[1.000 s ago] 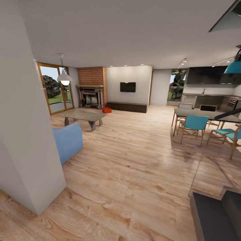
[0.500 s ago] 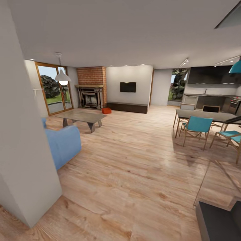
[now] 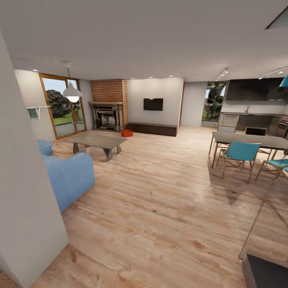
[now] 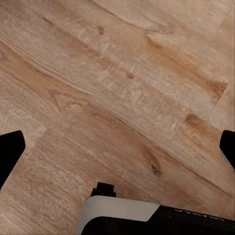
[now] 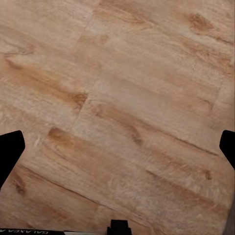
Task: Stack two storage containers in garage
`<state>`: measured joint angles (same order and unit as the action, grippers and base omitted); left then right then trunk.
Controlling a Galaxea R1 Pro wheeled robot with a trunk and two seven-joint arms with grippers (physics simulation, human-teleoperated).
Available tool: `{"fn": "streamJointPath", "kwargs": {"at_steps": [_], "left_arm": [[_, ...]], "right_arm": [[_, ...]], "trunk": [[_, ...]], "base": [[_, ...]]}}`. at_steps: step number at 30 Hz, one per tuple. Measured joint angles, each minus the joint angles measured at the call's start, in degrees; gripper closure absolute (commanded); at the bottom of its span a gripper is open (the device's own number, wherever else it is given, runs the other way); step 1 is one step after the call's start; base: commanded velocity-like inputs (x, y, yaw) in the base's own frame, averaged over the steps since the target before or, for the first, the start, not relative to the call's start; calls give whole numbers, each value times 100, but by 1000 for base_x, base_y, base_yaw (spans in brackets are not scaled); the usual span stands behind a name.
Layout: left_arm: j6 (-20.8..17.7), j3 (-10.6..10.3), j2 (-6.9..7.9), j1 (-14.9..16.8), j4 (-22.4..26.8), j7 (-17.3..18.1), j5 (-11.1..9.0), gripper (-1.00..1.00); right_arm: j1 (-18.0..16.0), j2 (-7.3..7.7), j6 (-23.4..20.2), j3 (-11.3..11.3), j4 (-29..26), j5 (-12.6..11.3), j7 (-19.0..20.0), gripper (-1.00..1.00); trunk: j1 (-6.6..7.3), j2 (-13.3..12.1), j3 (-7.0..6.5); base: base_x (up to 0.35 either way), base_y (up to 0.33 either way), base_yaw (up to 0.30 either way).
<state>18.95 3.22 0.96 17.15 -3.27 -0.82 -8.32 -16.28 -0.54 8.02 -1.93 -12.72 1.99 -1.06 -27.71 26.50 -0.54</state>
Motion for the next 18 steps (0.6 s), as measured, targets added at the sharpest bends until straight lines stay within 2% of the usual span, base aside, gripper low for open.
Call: {"fn": "streamJointPath", "kwargs": {"at_steps": [10,18], "left_arm": [[0,0,0,0,0,0,0,-100],[0,0,0,0,0,1,0,-100]], "right_arm": [[2,0,0,0,0,0,-1,-100],[-1,0,9,4,0,-1,-3,-100]], "trunk": [[0,0,0],[0,0,0]], "base": [[325,-9,0],[325,-94,0]]}}
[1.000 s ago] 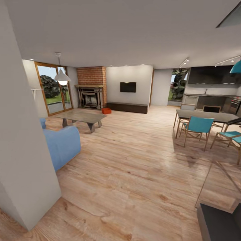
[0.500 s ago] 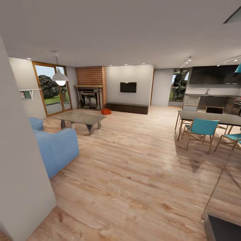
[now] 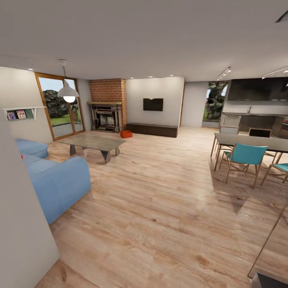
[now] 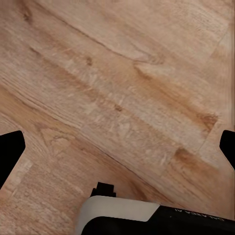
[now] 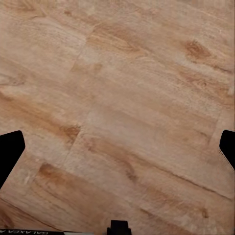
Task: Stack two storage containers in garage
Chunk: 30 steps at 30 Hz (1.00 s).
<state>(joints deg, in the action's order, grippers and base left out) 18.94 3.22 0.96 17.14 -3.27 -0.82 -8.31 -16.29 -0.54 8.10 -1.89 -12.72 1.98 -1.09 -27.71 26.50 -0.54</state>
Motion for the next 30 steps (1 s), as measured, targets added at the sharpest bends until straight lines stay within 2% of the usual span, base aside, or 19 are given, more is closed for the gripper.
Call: {"fn": "streamJointPath", "kwargs": {"at_steps": [30], "left_arm": [[0,0,-3,0,0,0,5,-100]], "right_arm": [[3,0,-2,1,0,-7,1,-100]], "trunk": [[0,0,0]], "base": [[325,-108,0]]}}
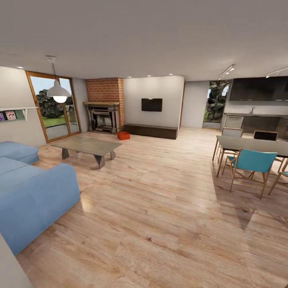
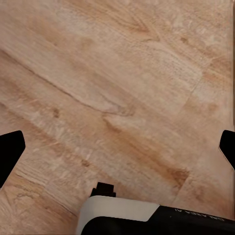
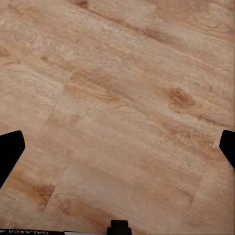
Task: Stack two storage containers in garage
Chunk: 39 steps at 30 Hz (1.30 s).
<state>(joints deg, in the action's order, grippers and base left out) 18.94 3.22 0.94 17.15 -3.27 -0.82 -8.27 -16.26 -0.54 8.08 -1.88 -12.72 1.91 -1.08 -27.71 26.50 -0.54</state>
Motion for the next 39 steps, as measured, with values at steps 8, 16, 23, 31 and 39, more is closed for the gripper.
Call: {"fn": "streamJointPath", "kwargs": {"at_steps": [8,16,23,31,39], "left_arm": [[0,0,-1,0,0,0,-6,-100],[0,0,-3,0,0,0,-4,-100],[0,0,-6,0,0,0,-4,-100],[0,0,-6,0,0,0,-4,-100],[0,0,-6,0,0,0,-1,-100]], "right_arm": [[1,0,1,2,0,0,4,-100],[-2,8,2,3,0,7,4,-100],[-4,9,3,-5,0,22,4,-100],[-1,9,0,-5,0,30,5,-100],[-1,9,-2,-5,0,18,12,-100]], "trunk": [[0,0,0],[0,0,0],[0,0,0],[0,0,0],[0,0,0]], "base": [[325,-109,0],[325,-109,0],[325,-109,0],[325,-109,0],[325,-109,0]]}}
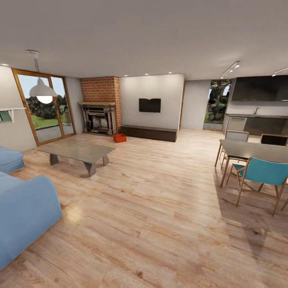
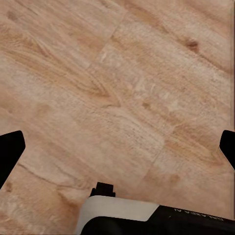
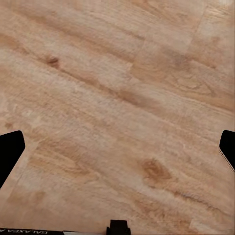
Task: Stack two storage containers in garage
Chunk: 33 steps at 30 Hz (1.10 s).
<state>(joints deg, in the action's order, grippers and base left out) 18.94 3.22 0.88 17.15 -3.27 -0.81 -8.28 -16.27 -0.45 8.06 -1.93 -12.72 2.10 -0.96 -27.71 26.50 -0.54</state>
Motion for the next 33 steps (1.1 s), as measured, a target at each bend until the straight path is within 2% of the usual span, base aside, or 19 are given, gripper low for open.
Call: {"fn": "streamJointPath", "kwargs": {"at_steps": [33], "left_arm": [[-1,0,0,0,0,0,1,-100]], "right_arm": [[-2,0,4,0,0,-3,0,-100]], "trunk": [[0,0,0]], "base": [[325,-109,0]]}}
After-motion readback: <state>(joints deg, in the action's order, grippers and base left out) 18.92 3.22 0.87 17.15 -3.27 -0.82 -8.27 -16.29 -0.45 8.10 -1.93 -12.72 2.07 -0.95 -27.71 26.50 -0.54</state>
